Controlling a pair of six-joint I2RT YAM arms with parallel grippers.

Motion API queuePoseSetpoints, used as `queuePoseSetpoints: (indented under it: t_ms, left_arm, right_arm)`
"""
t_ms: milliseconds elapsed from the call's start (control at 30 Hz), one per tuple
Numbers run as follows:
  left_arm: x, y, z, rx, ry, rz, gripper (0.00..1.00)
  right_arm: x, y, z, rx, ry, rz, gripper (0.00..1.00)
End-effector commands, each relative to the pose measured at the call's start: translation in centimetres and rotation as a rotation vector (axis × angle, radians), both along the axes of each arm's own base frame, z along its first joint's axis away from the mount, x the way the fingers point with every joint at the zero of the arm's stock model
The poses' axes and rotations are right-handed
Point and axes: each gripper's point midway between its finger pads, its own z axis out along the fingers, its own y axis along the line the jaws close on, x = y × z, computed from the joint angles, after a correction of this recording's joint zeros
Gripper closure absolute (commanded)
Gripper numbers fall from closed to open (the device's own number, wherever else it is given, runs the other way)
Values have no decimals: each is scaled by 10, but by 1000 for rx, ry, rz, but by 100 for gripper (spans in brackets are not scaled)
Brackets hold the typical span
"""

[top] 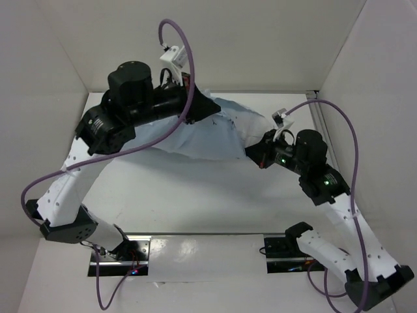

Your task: Put the pillow into the pillowcase

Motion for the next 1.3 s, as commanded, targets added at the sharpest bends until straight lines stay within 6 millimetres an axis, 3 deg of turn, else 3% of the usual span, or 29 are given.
queuePoseSetpoints:
  t_ms: [0,100,133,200,267,300,433,733,900,1033,1167,1267]
  left_arm:
    - [-36,35,94,-206,-240,18,100]
    - [-22,35,90,-185,-256,68,100]
    - [-16,33,83,-167,-241,76,100]
    - [-13,31,77,-152,-230,57,100]
    - [-12,26,73,-144,-222,39,100]
    - [-14,25,70,-137,-214,25,100]
    - [-18,26,70,-143,-207,14,100]
    - [-24,41,78,-150,-240,53,100]
    - [-25,42,75,-142,-233,53,100]
    - [-27,44,76,-141,-232,52,100]
    - [-27,49,78,-140,-231,74,100]
    - [-28,53,77,-132,-224,91,100]
  right_arm:
    - [-60,-3,6,-26,115,139,100]
    - [-49,-35,12,-116,116,-51,99]
    - [-42,-46,12,-142,110,-126,66]
    - [-20,-72,16,-188,55,-302,32]
    - [-10,-88,22,-205,23,-403,14]
    - [-1,-87,21,-217,17,-412,11]
    - [19,-76,23,-223,16,-397,6]
    - [46,-83,51,-314,-115,-426,5]
    - [68,-66,73,-312,-218,-367,0]
    - [88,-38,87,-283,-265,-263,2]
    - [84,-25,114,-262,-350,-196,12]
    - [79,-29,126,-294,-383,-186,11]
